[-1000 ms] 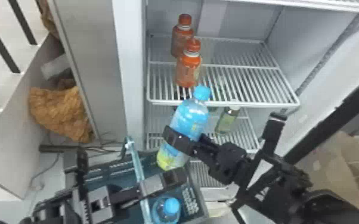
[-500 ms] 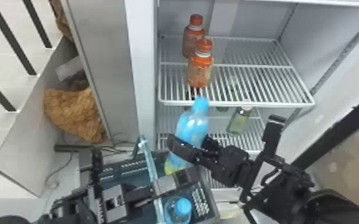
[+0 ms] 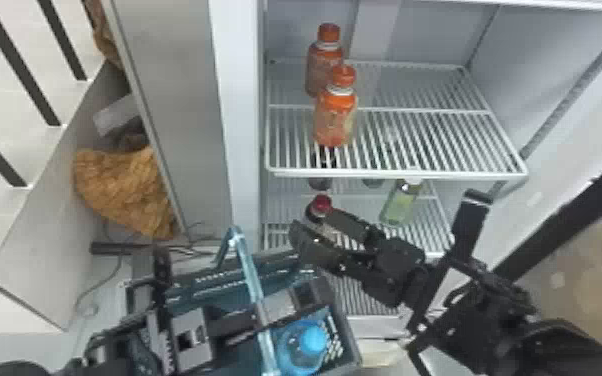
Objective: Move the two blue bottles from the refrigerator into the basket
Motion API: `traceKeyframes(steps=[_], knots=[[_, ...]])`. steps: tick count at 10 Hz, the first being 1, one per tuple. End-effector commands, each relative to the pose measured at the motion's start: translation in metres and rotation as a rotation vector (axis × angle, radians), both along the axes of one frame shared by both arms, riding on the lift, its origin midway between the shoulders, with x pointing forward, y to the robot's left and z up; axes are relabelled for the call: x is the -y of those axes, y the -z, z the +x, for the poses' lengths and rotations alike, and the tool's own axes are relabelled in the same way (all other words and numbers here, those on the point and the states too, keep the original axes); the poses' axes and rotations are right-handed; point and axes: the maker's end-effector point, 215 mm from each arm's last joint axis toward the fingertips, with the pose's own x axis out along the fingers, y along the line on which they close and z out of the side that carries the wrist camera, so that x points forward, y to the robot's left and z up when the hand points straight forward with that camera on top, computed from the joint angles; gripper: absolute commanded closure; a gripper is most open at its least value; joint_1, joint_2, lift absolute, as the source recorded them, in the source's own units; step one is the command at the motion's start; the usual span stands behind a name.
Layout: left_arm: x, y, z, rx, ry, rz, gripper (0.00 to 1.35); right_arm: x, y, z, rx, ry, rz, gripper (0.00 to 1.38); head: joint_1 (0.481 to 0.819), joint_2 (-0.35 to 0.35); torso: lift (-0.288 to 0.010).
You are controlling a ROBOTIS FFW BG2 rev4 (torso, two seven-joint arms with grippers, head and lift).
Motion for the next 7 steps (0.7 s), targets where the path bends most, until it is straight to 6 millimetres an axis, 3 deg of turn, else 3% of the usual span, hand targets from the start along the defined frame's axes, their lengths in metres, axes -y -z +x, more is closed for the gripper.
traceKeyframes(steps=[1, 4, 7], knots=[[-0.002, 0.000, 0.000, -0.001, -0.005, -0.001, 1.20, 0.023, -0.015, 0.008, 0.072, 0.067, 0.020, 0.20, 0.695, -0.113, -0.010], [-0.005, 0.001, 0.000, -0.006, -0.017, -0.004, 1.20, 0.063, -0.010, -0.007, 0.124, 0.168, 0.035, 0.20, 0.695, -0.172, -0.010], [-0.007, 0.006, -0.002, -0.019, -0.025, 0.001, 1.20, 0.120, -0.016, -0.025, 0.249, 0.312, 0.005, 0.20, 0.695, -0.257, -0.010]])
